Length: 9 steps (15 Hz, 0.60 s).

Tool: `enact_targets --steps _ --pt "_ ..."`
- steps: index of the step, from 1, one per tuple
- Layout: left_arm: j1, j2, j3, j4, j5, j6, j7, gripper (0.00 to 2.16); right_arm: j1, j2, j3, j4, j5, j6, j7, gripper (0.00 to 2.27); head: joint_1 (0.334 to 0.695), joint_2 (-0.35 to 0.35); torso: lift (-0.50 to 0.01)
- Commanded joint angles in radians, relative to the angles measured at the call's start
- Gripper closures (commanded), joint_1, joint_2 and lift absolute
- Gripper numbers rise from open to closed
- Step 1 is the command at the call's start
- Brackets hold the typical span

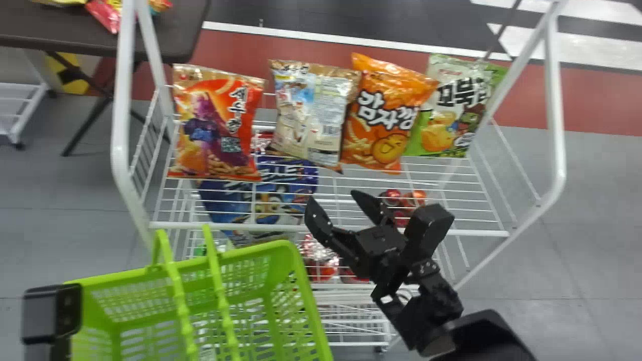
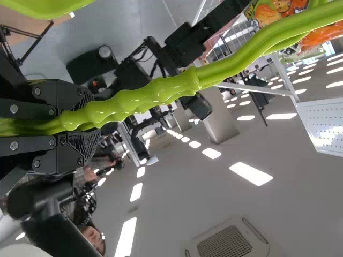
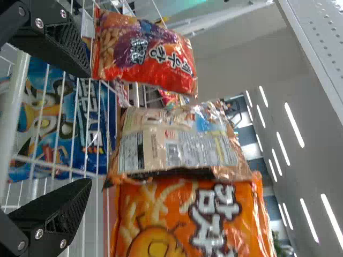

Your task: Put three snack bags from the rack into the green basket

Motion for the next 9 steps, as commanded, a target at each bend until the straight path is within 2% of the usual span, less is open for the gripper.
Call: enact_targets --steps 1,5,9 --pt "0.0 -0.003 0.0 -0.005 -0.001 0.018 0.0 2.15 -0.091 0.015 0.047 0.007 0.016 0.093 -0.006 0.12 0.695 -0.104 0.0" --pt "0.0 -0.003 0.0 -0.009 -0.001 0.028 0.0 2.15 -0.25 0.052 0.149 0.07 0.066 0.182 -0.042 0.12 0.695 -0.028 0.0" --pt "0.0 -0.003 -0.02 -0.011 -0.007 0.031 0.0 2.15 -0.377 0.121 0.196 0.171 0.089 0.264 -0.052 0.12 0.695 0.059 0.0"
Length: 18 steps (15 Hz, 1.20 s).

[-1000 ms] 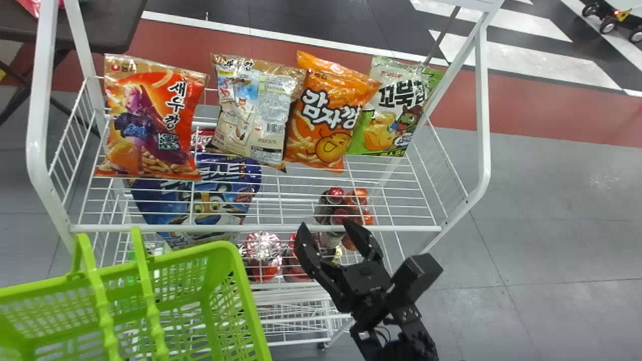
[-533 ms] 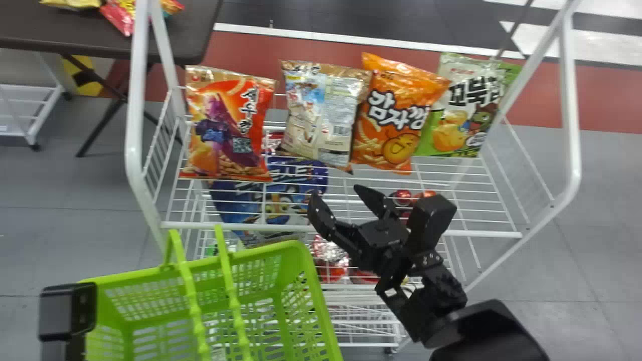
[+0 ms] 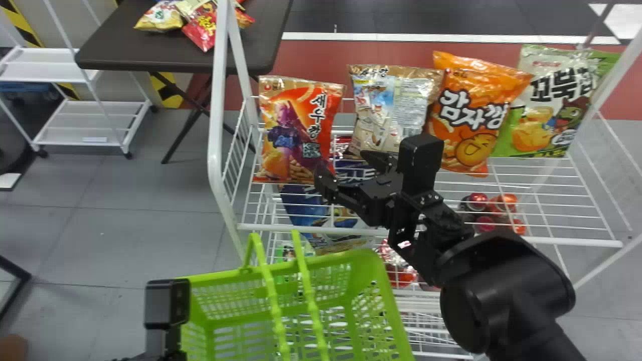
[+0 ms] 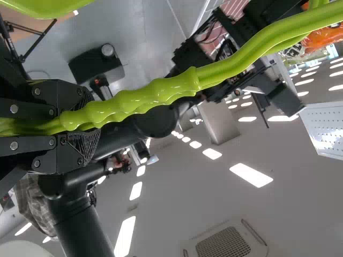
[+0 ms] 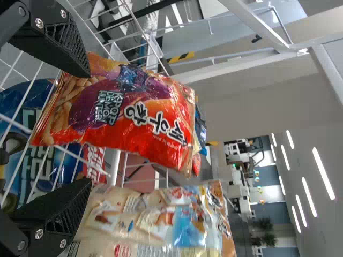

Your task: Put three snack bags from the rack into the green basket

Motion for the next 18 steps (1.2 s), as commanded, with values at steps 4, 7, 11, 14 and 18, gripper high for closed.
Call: enact_targets --steps 4,7,11,14,18 --pt "0.001 -0.003 -0.009 -0.005 -0.011 0.001 0.0 2.15 -0.159 0.091 0.074 0.164 0.052 0.023 -0.02 0.12 0.695 0.117 0.0" --pt "0.009 -0.003 -0.005 -0.003 -0.011 0.001 -0.005 2.15 -0.212 0.116 0.123 0.248 0.087 -0.023 -0.089 0.12 0.695 0.155 0.0" --pt "0.011 -0.003 -0.002 -0.005 -0.011 0.001 -0.009 2.15 -0.29 0.117 0.161 0.402 0.133 -0.093 -0.12 0.12 0.695 0.166 0.0" --pt "0.017 -0.003 0.004 -0.006 -0.011 0.001 -0.012 2.15 -0.325 0.117 0.178 0.443 0.142 -0.093 -0.105 0.92 0.695 0.158 0.0" --pt "0.017 -0.003 0.007 -0.006 -0.011 0.001 -0.012 2.15 -0.325 0.117 0.181 0.429 0.147 -0.069 -0.06 2.18 0.695 0.166 0.0"
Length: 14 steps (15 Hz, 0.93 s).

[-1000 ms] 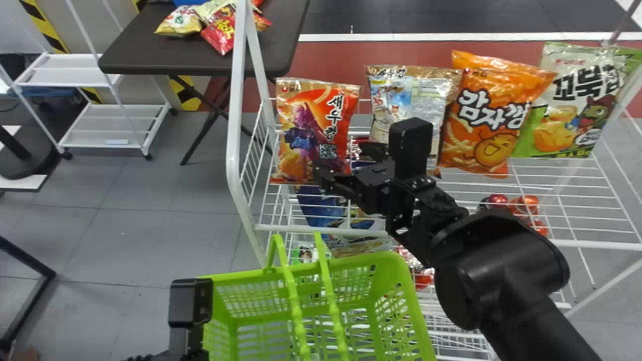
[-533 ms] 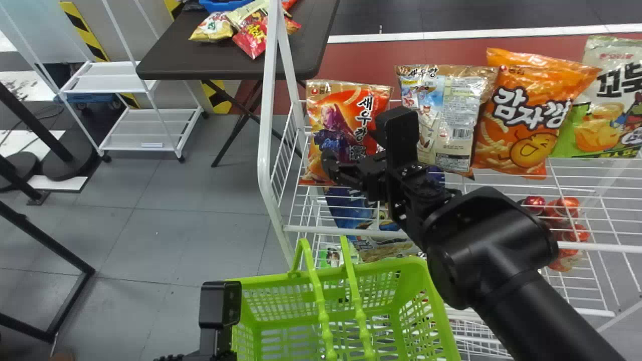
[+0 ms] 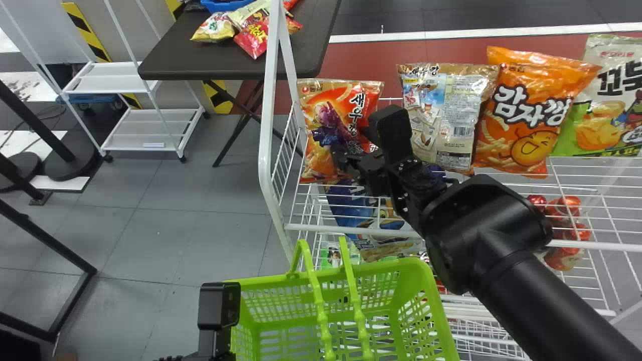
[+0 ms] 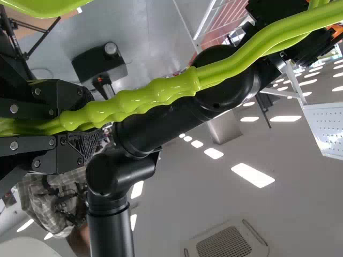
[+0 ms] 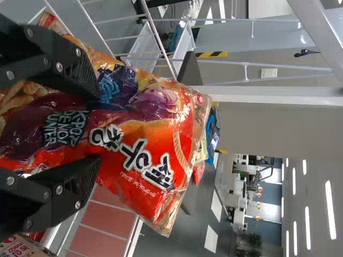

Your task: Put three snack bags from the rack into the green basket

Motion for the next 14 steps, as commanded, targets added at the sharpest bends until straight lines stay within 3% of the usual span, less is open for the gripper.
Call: enact_targets --steps 1,7,14 --pt "0.0 -0.003 0.005 0.002 0.002 0.0 0.0 2.15 0.013 0.001 0.0 -0.027 0.007 0.005 0.018 2.25 0.695 0.169 0.0" --pt "0.002 -0.003 0.016 0.003 0.006 0.0 -0.002 2.15 0.157 0.001 -0.051 -0.292 0.077 0.143 -0.011 2.25 0.695 0.193 0.0" --pt "-0.006 -0.003 0.056 0.0 0.014 0.0 -0.003 2.15 0.35 -0.11 -0.101 -0.676 0.128 0.364 -0.045 2.25 0.695 0.14 0.0"
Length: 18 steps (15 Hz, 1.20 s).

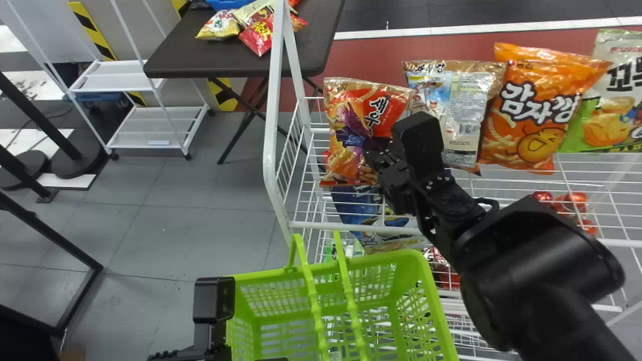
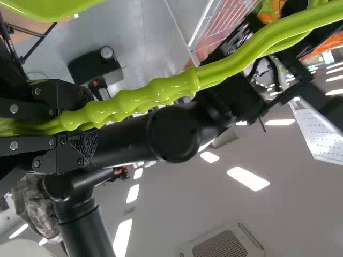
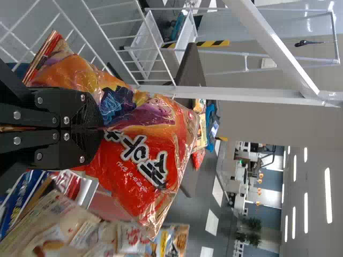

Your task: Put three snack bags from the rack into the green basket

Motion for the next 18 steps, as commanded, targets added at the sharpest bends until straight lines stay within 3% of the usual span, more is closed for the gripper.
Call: enact_targets --steps 1,11,14,18 --pt "-0.004 -0.003 0.016 -0.001 0.003 0.0 0.0 2.15 0.062 -0.045 -0.016 -0.144 -0.017 0.104 0.002 2.25 0.695 0.135 0.0" --pt "-0.07 -0.003 0.025 0.037 -0.055 0.043 0.017 2.15 0.154 -0.139 -0.093 -0.64 -0.098 0.769 0.043 2.25 0.695 0.073 0.0" --pt "-0.093 -0.003 0.016 0.056 -0.055 0.043 0.023 2.15 0.168 -0.148 -0.102 -0.729 -0.103 0.926 0.066 2.25 0.695 0.044 0.0" --pt "-0.106 -0.003 -0.009 0.06 -0.055 0.046 0.033 2.15 0.191 -0.154 -0.131 -0.786 -0.227 1.063 0.1 2.25 0.695 0.024 0.0"
